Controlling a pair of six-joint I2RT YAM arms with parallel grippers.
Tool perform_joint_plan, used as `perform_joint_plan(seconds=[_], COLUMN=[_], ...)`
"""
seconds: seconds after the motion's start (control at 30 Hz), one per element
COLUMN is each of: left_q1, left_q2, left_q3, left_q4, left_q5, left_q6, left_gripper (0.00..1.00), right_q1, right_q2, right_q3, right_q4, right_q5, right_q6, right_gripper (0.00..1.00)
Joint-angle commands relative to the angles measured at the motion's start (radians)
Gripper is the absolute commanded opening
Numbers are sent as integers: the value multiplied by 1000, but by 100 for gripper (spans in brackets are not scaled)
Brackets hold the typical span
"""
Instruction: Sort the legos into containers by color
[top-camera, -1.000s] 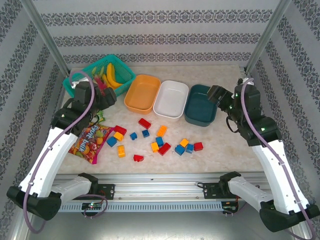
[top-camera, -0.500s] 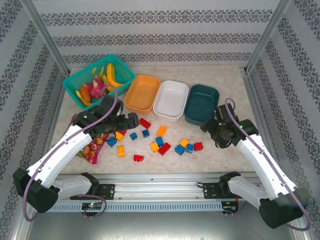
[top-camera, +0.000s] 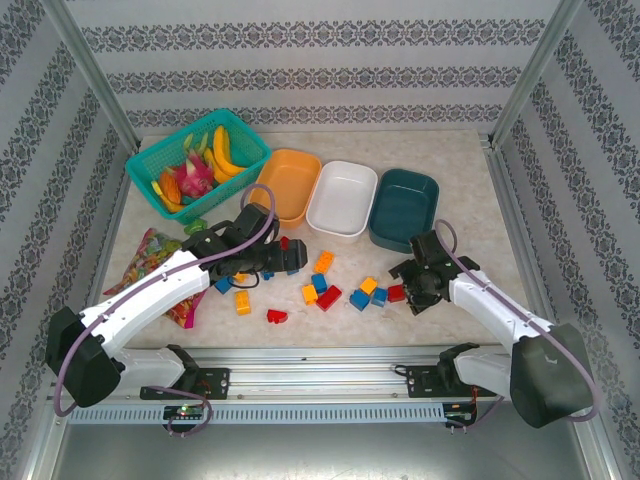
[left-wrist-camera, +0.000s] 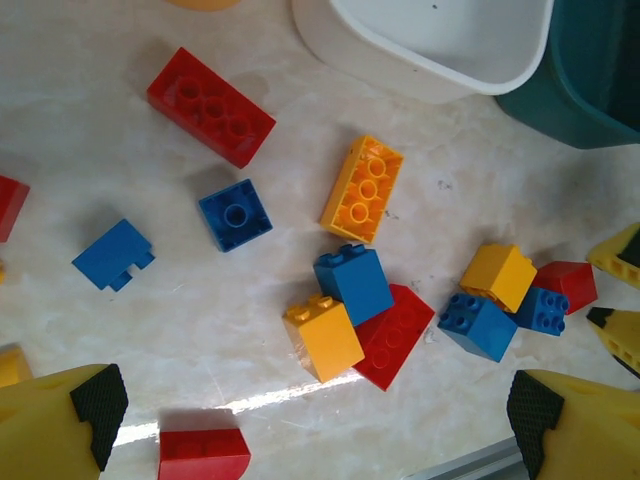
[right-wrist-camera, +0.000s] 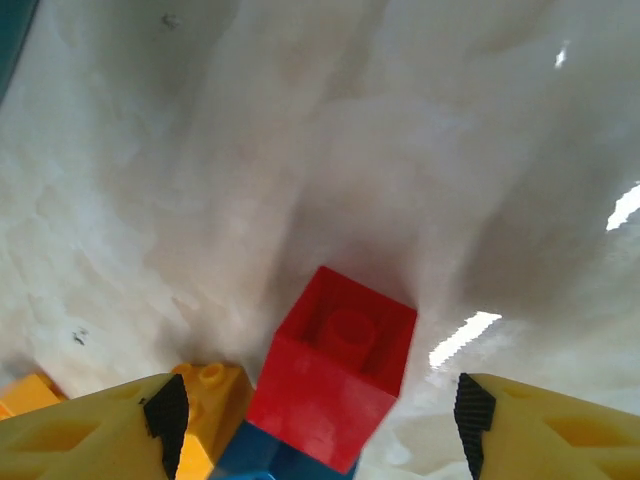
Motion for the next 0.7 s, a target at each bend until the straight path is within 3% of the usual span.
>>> perform_joint_plan(seconds=[0.0,0.27,0.53,0.67], left_q1=[-18,-37,-59,-75], left_q2=[0,-12,-20,-19], left_q3=[0,-18,-51,-56], left_q4=[42,93,182,217], left_q5=[-10,38,169,218], left_q6=[-7,4,21,44], left_gripper=[100,100,100,99], right_q1=[-5,-6,-6,-7], right_q2=[24,68,73,41], right_q3=[-19,-59,-54,-57], right_q4=[61,102,73,56], right_q5=[-21,-43,-26,-5], right_q6=[77,162,175,173], right_gripper=[70,58,31,24])
